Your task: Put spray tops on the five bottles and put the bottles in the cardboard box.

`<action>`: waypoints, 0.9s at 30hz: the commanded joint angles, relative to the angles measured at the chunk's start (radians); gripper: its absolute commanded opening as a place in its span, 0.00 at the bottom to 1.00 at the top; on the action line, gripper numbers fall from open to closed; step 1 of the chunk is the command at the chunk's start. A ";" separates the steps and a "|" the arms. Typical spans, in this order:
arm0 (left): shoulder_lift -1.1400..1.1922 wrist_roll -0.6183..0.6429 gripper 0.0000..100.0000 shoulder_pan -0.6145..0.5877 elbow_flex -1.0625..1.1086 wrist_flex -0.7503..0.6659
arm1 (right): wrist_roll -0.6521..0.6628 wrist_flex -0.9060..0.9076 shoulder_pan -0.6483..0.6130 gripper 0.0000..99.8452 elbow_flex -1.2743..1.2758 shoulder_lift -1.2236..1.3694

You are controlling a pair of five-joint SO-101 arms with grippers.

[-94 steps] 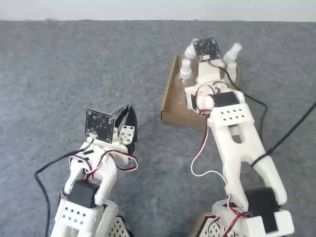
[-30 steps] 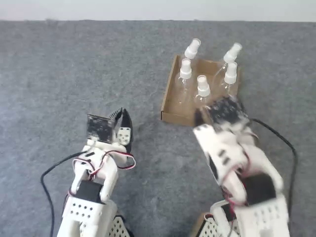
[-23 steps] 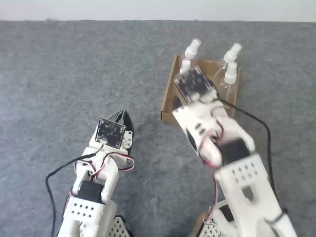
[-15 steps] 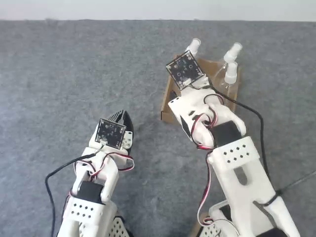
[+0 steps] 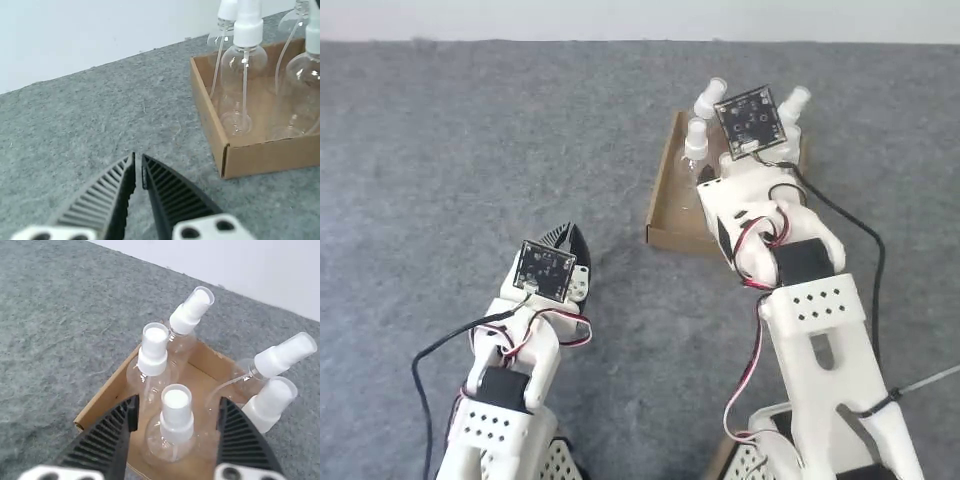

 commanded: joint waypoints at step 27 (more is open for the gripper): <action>-0.017 -0.008 0.01 -0.006 -0.008 -0.014 | -0.020 -0.077 0.033 0.18 -0.052 0.111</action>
